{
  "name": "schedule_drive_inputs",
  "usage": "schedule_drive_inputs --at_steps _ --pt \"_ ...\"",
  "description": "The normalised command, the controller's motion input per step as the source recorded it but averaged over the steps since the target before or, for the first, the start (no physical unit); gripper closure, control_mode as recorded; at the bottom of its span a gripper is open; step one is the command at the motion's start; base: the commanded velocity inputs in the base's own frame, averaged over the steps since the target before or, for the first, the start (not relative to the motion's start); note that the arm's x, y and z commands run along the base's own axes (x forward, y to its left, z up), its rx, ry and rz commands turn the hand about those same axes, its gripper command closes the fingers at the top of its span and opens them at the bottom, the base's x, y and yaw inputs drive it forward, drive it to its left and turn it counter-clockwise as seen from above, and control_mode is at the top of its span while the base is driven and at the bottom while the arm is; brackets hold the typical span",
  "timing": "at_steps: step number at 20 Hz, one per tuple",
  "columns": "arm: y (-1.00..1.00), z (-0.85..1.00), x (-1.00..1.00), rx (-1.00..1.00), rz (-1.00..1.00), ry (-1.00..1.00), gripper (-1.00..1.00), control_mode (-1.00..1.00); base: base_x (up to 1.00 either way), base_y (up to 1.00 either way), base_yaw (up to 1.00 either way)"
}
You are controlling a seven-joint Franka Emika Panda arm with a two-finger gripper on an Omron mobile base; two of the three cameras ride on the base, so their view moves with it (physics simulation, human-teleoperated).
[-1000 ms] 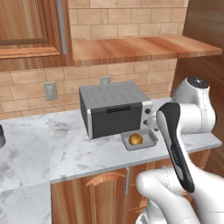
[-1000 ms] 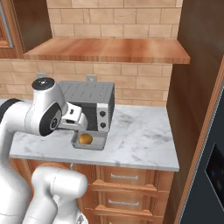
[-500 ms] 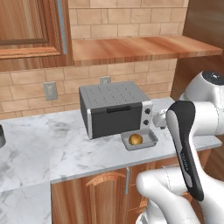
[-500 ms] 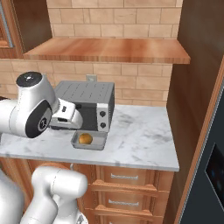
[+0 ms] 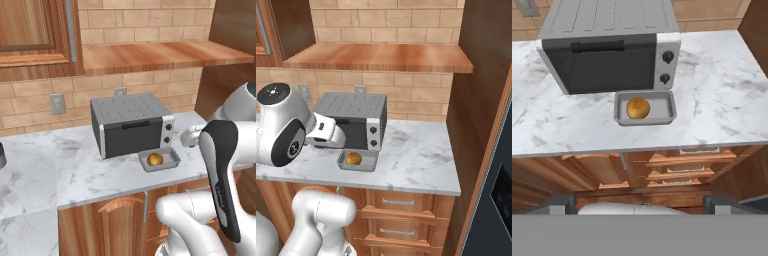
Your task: Take the corn and potato out of the freezer and place them in the tupperware container on the counter. Then put the tupperware containing the vegetables back in the freezer.
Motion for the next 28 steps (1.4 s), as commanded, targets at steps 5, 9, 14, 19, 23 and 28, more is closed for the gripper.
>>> schedule_drive_inputs --at_steps 5,9,14,19,23,28 --pt "0.0 0.09 -0.25 0.0 -0.02 -0.01 -1.0 -1.0 0.0 0.0 0.0" --pt "0.0 0.0 0.0 0.0 0.0 0.0 -1.0 1.0 -0.28 -0.05 0.0" --pt "0.0 0.0 0.0 0.0 0.0 0.0 -1.0 1.0 -1.0 -0.54 -0.02" --pt "0.0 0.0 0.0 0.0 0.0 0.0 -1.0 1.0 -0.99 -0.34 0.0" --pt "0.0 0.0 0.0 0.0 0.0 0.0 -1.0 1.0 -0.96 -0.72 0.0" --pt "0.0 0.0 0.0 0.0 0.0 0.0 -1.0 1.0 -0.09 -0.73 0.05"
